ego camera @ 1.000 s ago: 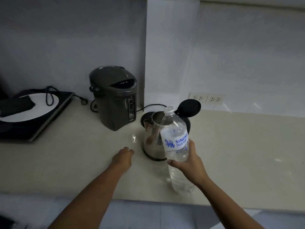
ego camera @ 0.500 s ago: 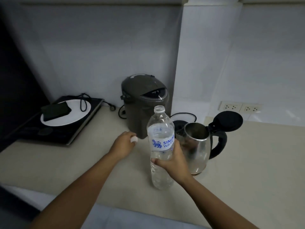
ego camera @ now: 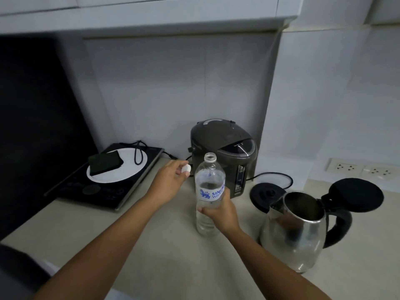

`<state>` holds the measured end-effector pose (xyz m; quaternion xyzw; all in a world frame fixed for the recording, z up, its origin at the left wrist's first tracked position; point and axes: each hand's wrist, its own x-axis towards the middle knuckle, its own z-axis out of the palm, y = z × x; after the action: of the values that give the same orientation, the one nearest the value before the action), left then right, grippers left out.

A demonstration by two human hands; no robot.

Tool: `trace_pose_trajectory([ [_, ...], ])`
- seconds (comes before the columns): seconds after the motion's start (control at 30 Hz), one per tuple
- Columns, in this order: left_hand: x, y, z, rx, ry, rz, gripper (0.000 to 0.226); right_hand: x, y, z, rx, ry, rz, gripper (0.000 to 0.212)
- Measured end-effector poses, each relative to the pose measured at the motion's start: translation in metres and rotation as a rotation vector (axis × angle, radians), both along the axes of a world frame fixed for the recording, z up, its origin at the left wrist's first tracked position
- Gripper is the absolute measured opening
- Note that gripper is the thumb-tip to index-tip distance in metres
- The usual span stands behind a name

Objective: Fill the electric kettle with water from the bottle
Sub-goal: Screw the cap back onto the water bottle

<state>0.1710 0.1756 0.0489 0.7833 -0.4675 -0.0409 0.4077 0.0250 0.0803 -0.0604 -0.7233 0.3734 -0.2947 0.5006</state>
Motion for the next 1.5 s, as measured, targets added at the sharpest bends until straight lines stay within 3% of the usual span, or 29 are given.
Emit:
trace_pose_trajectory([
  [0.2, -0.007, -0.014, 0.028, -0.085, 0.026, -0.064, 0.033, 0.005, -0.012, 0.001, 0.07, -0.002, 0.124, 0.098],
  [0.33, -0.01, -0.026, 0.048, -0.047, -0.019, -0.139, 0.036, 0.004, -0.015, 0.015, 0.051, -0.103, 0.069, 0.119],
  [0.5, -0.012, -0.035, 0.059, 0.069, -0.052, -0.22, 0.036, 0.004, -0.013, 0.035, -0.023, -0.119, 0.09, 0.096],
  [0.97, -0.01, -0.043, 0.069, 0.131, 0.052, -0.274, 0.033, 0.002, -0.012, 0.035, -0.043, -0.118, 0.088, 0.092],
  [1.2, -0.01, -0.046, 0.065, 0.122, 0.004, -0.264, 0.032, 0.0, -0.012, 0.035, -0.017, -0.145, 0.102, 0.089],
  [1.5, -0.014, -0.042, 0.071, 0.236, 0.114, -0.412, 0.034, -0.003, -0.014, 0.038, -0.001, -0.154, 0.124, 0.088],
])
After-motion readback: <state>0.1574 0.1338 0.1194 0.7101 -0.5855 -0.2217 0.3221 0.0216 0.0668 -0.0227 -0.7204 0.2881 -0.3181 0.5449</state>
